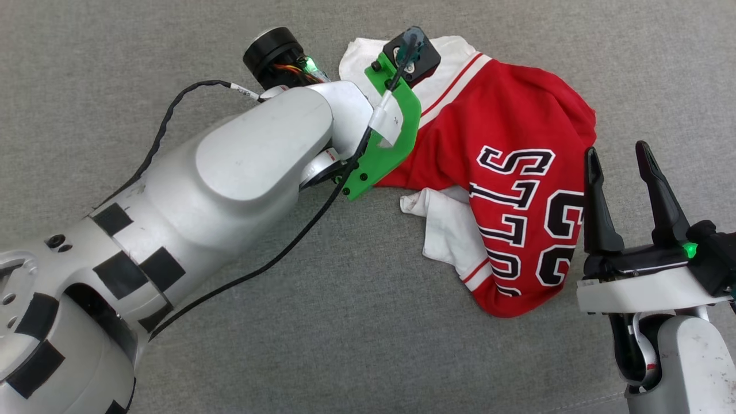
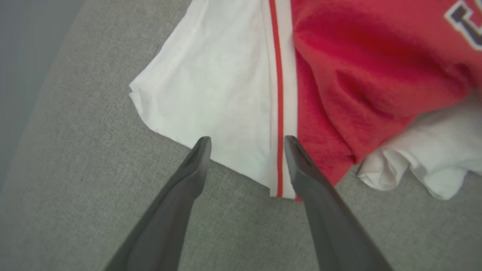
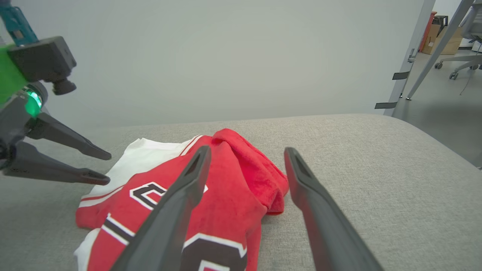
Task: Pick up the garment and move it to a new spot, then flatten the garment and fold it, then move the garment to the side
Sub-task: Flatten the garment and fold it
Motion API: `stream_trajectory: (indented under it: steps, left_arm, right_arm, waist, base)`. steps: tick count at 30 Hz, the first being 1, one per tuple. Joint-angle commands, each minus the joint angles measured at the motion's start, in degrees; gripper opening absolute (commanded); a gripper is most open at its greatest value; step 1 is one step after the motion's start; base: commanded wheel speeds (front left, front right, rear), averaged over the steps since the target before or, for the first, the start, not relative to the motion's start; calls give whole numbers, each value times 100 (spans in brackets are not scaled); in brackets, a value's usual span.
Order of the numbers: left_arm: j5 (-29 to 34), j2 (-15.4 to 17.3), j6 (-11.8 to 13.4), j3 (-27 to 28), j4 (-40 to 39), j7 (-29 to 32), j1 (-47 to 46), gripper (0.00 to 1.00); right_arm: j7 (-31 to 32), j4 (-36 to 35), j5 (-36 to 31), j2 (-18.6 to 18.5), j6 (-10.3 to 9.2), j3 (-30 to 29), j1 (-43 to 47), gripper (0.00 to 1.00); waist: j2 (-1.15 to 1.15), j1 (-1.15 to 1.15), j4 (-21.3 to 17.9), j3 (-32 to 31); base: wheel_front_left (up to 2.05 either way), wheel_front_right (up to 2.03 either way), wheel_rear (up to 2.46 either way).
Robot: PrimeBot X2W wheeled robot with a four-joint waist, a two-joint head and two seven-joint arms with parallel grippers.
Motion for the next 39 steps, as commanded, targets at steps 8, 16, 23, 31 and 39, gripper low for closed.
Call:
stream_trajectory:
  steps: [8,16,23,31,39]
  left_arm:
    - [657,32,-15,-13,161,658,762,100]
    - [826,-54,-15,-14,179,583,1100,0]
    - [749,-183,-15,-13,251,-750,743,0]
    - [665,-87,44,248,290,-2157,795,0]
    - [368,756,499,724,-87,-2741,1328,0]
  right_arm:
    - [-27,-22,88,-9,-4,29,-215,100]
    - [-27,4,25,-9,-4,-32,-207,100]
    - [-27,42,-79,-9,-4,-120,-60,100]
    - [-27,67,-182,-9,-4,-228,246,100]
    - [-27,82,-240,-9,-4,-262,403,100]
  waist:
    - [0,-1,-189,340]
    - [0,-1,-48,248]
    - [0,-1,276,-179]
    - [0,-1,787,-710]
    - [0,-1,1087,-994]
  base:
    - [0,0,0]
    - [0,0,0]
    - [0,0,0]
    - [0,0,0]
    - [0,0,0]
